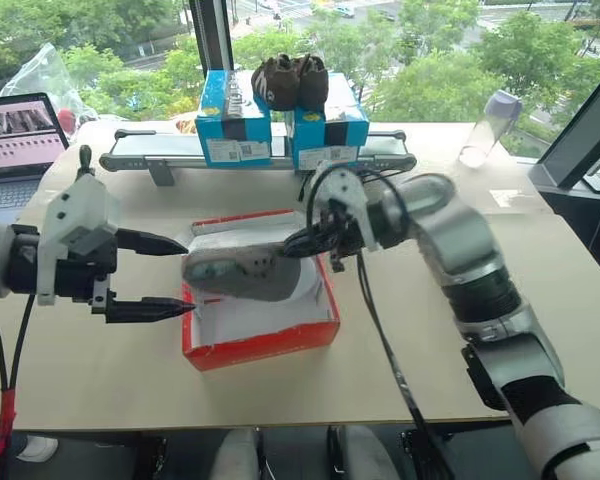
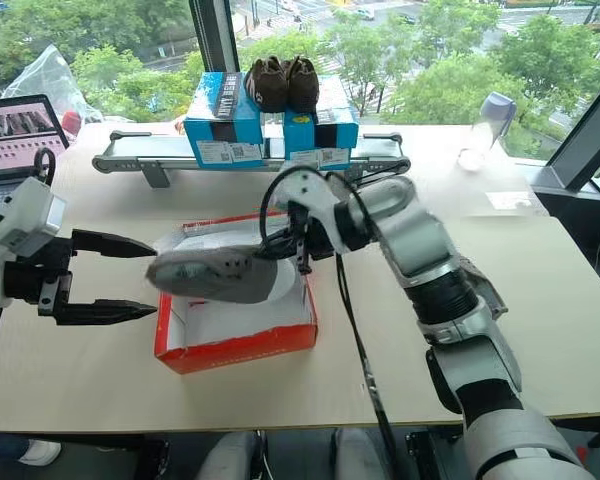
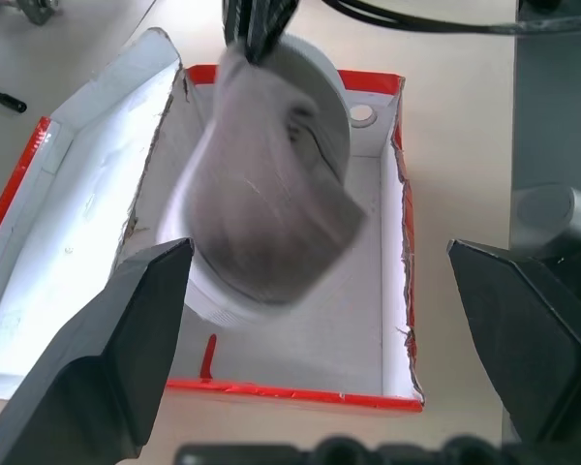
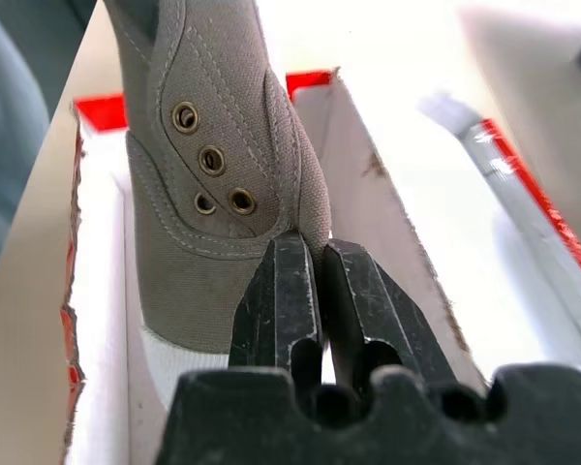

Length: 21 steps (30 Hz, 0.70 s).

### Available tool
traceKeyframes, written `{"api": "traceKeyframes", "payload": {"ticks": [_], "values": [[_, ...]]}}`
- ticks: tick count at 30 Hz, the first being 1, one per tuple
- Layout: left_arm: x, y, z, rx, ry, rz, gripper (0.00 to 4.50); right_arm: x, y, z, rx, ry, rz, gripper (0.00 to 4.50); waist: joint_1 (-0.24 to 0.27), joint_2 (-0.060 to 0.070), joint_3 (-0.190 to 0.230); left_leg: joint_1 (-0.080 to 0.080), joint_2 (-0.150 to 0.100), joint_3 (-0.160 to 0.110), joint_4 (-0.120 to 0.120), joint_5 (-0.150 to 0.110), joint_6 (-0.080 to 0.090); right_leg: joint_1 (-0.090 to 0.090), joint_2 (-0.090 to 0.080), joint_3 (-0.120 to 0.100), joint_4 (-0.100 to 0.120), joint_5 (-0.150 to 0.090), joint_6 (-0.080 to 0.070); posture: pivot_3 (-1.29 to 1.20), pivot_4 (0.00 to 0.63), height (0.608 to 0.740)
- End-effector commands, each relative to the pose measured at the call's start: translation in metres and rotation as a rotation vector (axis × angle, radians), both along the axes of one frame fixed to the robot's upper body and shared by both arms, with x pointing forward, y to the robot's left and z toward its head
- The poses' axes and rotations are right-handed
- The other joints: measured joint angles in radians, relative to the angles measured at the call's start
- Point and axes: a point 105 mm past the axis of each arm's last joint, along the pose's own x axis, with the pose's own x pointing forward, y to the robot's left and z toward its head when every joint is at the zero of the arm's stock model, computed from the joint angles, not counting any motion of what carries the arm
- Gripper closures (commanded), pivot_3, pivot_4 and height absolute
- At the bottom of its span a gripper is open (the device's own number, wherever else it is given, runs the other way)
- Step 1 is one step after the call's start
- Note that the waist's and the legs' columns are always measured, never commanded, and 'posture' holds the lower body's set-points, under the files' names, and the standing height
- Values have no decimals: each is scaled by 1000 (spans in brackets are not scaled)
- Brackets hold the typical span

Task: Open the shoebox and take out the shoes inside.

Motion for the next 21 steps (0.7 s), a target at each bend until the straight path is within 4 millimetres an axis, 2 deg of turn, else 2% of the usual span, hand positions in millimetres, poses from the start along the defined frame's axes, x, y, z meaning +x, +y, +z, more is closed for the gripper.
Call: {"api": "traceKeyframes", "payload": {"ticks": [1,2,3,6,9,11,14,17,21], "values": [[2,-2,5,0,-32,-23,0,6,-24,42,135,-42,-144,4438,-1,0,0,0,0,0,0,0,0,0,0,0,0,0,0,0,150,740],[3,-2,5,1,-31,-26,0,8,-29,47,159,-33,-174,4438,-1,0,0,0,0,0,0,0,0,0,0,0,0,0,0,0,150,740],[4,-3,4,-3,-30,-33,0,12,-41,61,210,-28,-241,4438,-1,0,0,0,0,0,0,0,0,0,0,0,0,0,0,0,150,740],[8,-7,1,-10,-24,-59,0,11,-75,110,419,15,-392,4438,-2,0,1,-1,0,0,0,0,0,-1,0,1,0,0,0,0,150,740],[12,-9,1,-15,-20,-79,0,9,-96,124,507,55,-497,4438,-1,0,1,-2,0,0,-1,0,0,-2,0,0,-1,0,0,0,150,740],[14,-10,0,-17,-17,-95,0,10,-116,114,514,98,-602,4438,-1,-1,0,-2,0,0,-3,0,0,-1,0,0,-3,0,0,0,150,740],[17,-12,-2,-20,-11,-114,0,9,-143,86,490,182,-755,4438,-1,-2,0,-2,-1,0,-3,0,0,1,0,0,-4,0,1,0,150,740],[21,-14,-4,-22,-6,-133,0,-3,-164,44,448,300,-857,4438,0,-1,0,-2,-2,1,-2,0,1,0,-1,2,-4,1,3,0,150,740],[24,-15,-6,-23,0,-151,0,-15,-191,2,428,391,-973,4438,2,-1,0,-3,-2,0,-2,0,1,0,-1,2,-4,1,3,0,150,740]]}}
